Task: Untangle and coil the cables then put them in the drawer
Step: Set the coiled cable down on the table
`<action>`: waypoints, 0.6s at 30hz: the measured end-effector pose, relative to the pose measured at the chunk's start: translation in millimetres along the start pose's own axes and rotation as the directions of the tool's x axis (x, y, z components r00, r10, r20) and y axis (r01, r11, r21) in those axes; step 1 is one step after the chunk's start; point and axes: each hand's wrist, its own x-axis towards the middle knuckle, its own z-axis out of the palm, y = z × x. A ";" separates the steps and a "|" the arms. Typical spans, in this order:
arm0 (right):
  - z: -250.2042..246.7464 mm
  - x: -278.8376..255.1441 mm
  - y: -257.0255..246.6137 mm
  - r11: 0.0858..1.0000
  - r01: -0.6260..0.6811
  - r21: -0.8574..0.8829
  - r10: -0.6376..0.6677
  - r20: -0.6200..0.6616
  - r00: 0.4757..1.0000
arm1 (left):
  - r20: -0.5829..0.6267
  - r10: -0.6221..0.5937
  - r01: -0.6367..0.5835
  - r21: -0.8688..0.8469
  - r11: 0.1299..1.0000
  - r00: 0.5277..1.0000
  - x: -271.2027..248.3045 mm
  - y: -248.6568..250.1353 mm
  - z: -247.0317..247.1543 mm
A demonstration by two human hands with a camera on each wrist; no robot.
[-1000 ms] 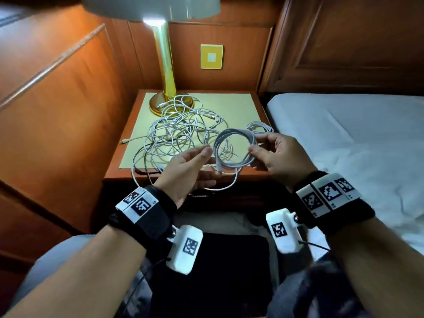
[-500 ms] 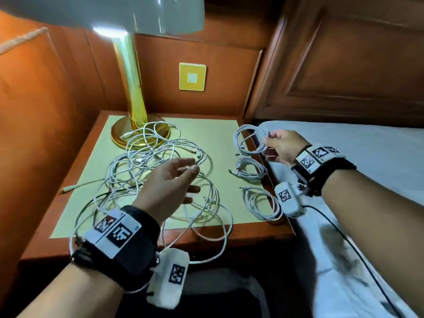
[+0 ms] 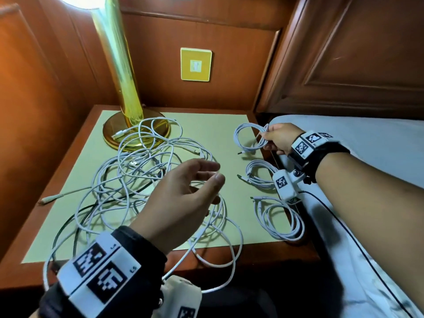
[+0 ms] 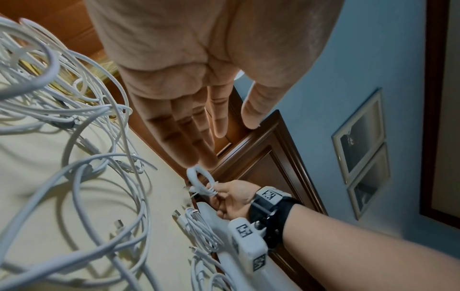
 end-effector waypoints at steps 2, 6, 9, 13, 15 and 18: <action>-5.7 -12.0 -8.3 0.998 0.042 0.043 -0.041 -0.029 0.999 | -0.003 0.016 -0.016 0.042 0.999 1.000 -2.0 -0.1 -1.2; -25.9 -49.1 -34.1 0.957 0.289 -0.014 -0.288 -0.116 0.951 | -0.052 0.048 -0.044 0.077 0.996 0.997 -5.5 3.4 -5.8; -35.0 -96.6 -57.8 0.881 0.470 -0.054 -0.470 0.007 0.883 | -0.112 0.079 -0.075 0.043 0.996 0.991 -7.8 9.7 -5.0; -42.4 -172.7 -71.5 0.821 0.566 0.078 -0.565 0.252 0.786 | -0.167 0.154 -0.146 0.055 0.988 0.974 -9.3 15.0 -2.3; -43.7 -208.7 -71.4 0.815 0.576 0.068 -0.562 0.338 0.755 | -0.131 0.225 -0.218 0.062 0.974 0.966 -13.7 17.1 -0.7; -45.8 -255.5 -66.5 0.797 0.603 -0.033 -0.544 0.395 0.741 | -0.063 0.337 -0.329 0.114 0.938 0.939 -25.4 16.3 5.4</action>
